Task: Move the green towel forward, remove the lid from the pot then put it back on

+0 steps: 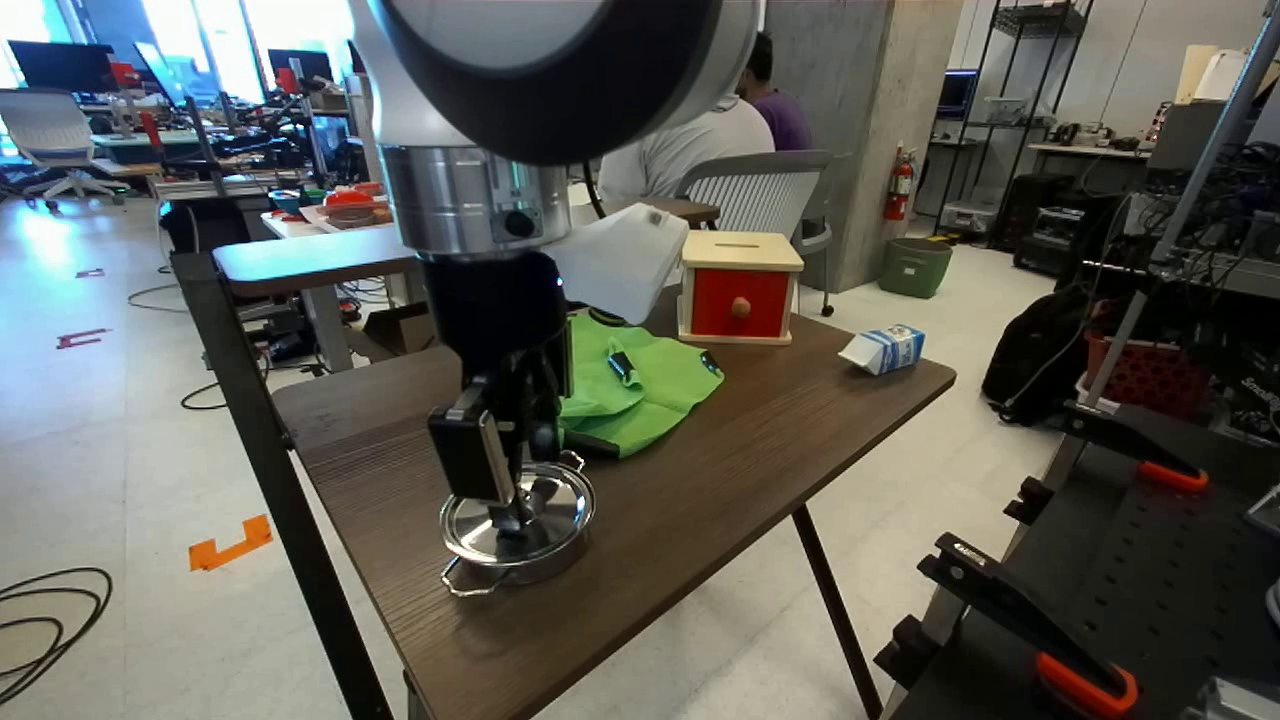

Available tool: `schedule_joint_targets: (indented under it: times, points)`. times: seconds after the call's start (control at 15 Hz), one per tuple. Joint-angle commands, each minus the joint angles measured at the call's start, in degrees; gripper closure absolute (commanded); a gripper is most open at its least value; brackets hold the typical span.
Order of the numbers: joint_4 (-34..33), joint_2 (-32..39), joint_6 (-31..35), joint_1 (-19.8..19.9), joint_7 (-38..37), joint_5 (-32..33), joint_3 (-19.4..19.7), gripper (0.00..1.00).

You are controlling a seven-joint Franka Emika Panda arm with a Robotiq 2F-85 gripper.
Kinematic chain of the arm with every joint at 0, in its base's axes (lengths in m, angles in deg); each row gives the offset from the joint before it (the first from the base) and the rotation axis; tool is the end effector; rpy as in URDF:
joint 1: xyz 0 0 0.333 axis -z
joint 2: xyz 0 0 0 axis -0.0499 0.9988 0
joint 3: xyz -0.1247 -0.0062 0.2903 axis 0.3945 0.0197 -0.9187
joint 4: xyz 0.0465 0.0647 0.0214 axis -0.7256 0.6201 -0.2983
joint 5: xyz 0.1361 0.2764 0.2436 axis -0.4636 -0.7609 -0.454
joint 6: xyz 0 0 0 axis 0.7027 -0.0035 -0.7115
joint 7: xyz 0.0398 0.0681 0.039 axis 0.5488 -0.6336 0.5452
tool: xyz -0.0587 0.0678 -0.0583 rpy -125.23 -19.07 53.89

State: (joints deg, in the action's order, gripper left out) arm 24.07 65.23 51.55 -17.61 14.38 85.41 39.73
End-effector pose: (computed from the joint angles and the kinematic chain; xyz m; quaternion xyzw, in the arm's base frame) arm 0.5691 0.3179 0.1479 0.9301 0.3666 -0.0143 0.0185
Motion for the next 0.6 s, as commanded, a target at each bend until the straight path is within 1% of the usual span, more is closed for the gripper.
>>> schedule_joint_targets:
  times: [0.0, 0.2, 0.27, 0.33, 0.4, 0.53]
  points:
    - [0.3, -1.8, -0.4, -0.4, -1.2, 0.8, 0.5, 0.00]
    - [3.3, -5.8, 1.1, 0.0, -2.7, 0.0, 0.1, 0.00]
    - [4.3, -7.4, 1.1, 0.5, -3.1, -1.0, -0.4, 0.00]
    - [5.1, -8.6, -0.1, 1.3, -2.0, -1.5, -1.0, 0.00]
    - [1.1, -4.3, 0.0, 0.2, -2.0, -0.3, -0.2, 0.00]
    - [2.8, -6.7, 0.0, 0.6, -2.1, -0.5, -0.4, 0.00]
